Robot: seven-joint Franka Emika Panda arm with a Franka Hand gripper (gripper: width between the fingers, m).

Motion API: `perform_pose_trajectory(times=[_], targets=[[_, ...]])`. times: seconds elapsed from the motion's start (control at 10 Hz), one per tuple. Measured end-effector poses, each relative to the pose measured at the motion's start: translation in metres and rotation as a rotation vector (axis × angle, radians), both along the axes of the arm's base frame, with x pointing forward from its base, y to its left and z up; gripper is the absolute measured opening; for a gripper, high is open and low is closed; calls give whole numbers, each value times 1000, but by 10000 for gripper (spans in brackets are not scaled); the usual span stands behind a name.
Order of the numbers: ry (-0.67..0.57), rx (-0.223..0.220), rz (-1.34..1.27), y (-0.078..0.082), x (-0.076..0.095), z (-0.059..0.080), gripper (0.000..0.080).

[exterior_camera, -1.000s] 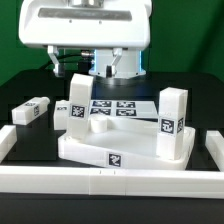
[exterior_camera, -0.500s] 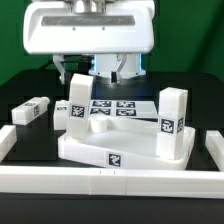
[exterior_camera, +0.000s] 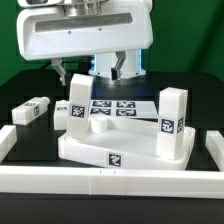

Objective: Assemble desk

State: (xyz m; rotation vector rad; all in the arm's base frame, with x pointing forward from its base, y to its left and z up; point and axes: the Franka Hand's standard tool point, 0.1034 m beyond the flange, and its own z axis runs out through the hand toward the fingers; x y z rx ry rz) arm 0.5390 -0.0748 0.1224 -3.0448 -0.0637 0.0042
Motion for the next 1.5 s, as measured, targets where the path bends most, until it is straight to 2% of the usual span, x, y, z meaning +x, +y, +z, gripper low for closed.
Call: perform_pose_trajectory(times=[0.1,0.3,0.4,0.9,1.3,1.5], targets=[[1,-4,4,-1,0,-1,649],[20,-114,80,-9,8,-6,649],[16,-143,124,-10,12,-5,649],[6,-145,154,-12,14,-5,649],[18,-147,127,-13,32,-2,649],[16,-148,134,-14,30,-4,649]])
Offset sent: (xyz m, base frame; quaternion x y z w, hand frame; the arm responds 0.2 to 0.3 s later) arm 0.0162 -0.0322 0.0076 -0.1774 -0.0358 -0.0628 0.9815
